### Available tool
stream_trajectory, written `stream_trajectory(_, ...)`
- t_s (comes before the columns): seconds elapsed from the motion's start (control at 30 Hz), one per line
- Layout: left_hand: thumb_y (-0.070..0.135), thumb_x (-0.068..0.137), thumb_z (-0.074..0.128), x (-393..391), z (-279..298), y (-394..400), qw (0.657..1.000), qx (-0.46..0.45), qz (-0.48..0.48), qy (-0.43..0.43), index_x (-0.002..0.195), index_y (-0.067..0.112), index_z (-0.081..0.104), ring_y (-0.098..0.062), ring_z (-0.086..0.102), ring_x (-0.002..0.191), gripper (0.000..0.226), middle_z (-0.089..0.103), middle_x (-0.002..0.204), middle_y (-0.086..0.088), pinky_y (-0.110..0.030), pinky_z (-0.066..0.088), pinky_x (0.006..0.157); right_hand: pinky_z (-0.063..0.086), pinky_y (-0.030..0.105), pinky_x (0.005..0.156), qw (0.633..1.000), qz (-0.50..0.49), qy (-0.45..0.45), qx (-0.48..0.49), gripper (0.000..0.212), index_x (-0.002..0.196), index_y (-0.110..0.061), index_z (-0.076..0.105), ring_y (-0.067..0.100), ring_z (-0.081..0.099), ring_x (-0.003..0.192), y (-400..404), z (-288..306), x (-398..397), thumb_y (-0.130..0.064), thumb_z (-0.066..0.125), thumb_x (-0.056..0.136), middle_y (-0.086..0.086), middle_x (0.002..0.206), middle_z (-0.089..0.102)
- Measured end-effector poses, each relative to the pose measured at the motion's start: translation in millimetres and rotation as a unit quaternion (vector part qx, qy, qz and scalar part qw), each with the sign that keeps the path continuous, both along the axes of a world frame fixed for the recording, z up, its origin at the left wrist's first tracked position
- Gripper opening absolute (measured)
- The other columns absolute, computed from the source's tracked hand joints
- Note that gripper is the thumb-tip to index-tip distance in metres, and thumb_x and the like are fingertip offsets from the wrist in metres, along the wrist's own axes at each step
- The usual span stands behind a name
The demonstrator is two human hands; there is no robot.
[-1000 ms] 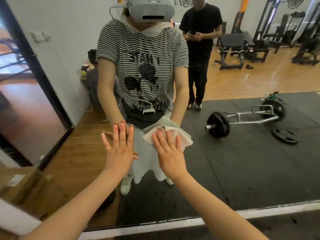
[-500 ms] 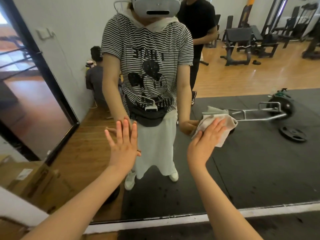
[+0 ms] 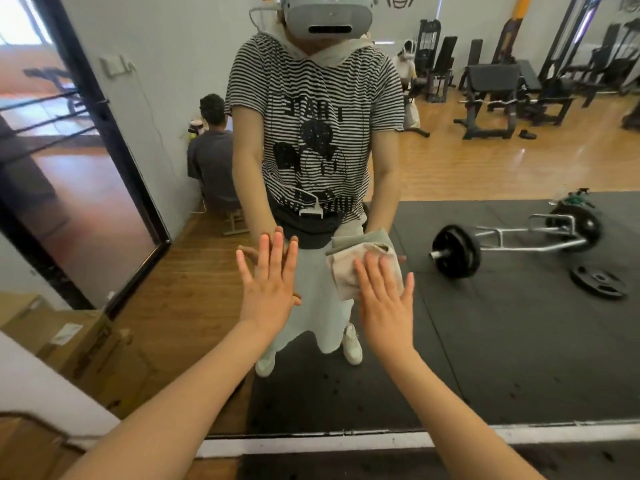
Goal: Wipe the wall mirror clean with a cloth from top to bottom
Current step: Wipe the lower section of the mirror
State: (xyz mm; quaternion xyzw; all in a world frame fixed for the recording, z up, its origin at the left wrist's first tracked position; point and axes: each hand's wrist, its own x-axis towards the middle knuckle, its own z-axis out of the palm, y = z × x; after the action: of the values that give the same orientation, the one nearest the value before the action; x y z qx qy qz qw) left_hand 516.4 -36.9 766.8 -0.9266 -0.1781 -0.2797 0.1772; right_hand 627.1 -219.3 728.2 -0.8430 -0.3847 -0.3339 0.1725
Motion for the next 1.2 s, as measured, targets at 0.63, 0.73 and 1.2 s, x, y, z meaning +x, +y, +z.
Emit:
stream_trajectory(0.63, 0.036, 0.058, 0.091, -97, -18, 98, 0.991, -0.095, 0.033, -0.087, 0.153, 0.014, -0.015, -0.025, -0.021, 0.147, 0.144, -0.012, 0.16, -0.014, -0.053, -0.013, 0.115, 0.008, 0.055, 0.114, 0.991, -0.01, 0.055, 0.118, 0.067, 0.155, -0.019, 0.002, 0.041, 0.003, 0.143, 63, -18, -23, -0.028, 0.035, 0.097, 0.008, 0.161, -0.002)
stream_trajectory(0.73, 0.038, 0.059, 0.09, -98, -21, 116, 0.993, -0.093, 0.028, -0.069, 0.152, 0.016, -0.017, -0.027, -0.022, 0.146, 0.143, -0.028, 0.158, -0.007, -0.056, -0.009, 0.114, 0.009, 0.055, 0.114, 0.99, -0.029, 0.056, 0.127, 0.055, 0.153, -0.016, 0.006, 0.046, 0.011, 0.137, 65, -19, -29, -0.034, 0.023, 0.104, 0.019, 0.153, 0.014)
stream_trajectory(1.2, 0.04, 0.066, 0.085, -107, -24, 136, 0.992, -0.028, -0.071, -0.097, 0.155, 0.016, -0.005, -0.024, -0.015, 0.148, 0.128, -0.013, 0.162, -0.007, -0.06, 0.006, 0.113, 0.02, 0.061, 0.109, 0.985, -0.088, 0.082, 0.122, 0.067, 0.151, -0.006, 0.012, 0.043, 0.015, 0.14, 67, -6, -45, -0.031, 0.039, 0.095, 0.022, 0.155, 0.019)
